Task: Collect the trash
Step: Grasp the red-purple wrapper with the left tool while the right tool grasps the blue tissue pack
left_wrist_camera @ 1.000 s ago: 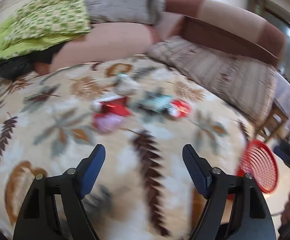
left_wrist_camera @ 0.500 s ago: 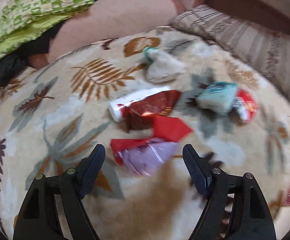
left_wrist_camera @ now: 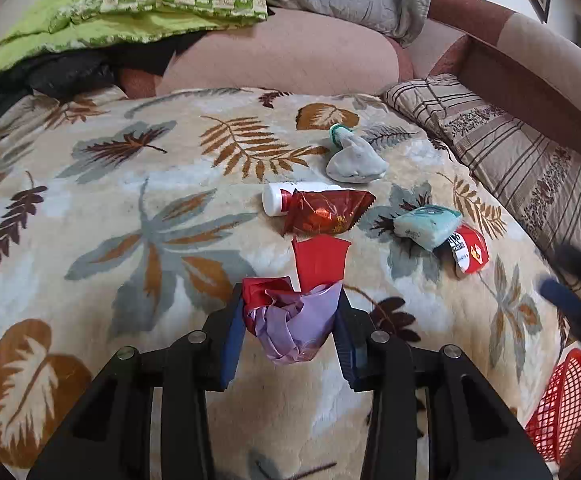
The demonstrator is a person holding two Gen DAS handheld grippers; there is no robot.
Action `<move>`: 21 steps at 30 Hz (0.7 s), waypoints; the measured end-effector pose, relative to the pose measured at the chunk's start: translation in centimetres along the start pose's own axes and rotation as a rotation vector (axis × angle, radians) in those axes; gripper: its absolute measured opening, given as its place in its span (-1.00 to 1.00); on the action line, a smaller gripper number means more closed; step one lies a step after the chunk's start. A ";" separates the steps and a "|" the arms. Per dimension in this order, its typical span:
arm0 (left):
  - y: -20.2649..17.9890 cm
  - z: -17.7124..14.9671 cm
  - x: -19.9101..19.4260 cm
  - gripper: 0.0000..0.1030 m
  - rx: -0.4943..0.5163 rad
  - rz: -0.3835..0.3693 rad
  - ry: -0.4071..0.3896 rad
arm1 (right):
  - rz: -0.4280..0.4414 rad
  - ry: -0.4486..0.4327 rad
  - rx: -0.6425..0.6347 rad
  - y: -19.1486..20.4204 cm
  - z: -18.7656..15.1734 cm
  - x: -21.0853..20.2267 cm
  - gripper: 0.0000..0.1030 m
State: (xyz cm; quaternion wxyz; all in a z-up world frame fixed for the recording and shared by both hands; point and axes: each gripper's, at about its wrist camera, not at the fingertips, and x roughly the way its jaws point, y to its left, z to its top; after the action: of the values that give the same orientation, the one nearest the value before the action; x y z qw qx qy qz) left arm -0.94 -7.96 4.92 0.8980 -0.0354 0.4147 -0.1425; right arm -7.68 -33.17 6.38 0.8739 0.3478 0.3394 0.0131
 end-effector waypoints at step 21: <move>1.9 0.5 1.3 -0.25 -0.005 -0.051 -0.024 | -0.124 0.019 0.113 -2.0 2.5 11.4 -0.66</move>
State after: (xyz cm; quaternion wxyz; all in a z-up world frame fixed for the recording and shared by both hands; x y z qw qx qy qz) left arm 0.63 -6.57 3.98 0.8989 -0.0498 0.4033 -0.1641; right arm 2.19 -33.19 -0.23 0.8487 0.3747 0.3689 -0.0566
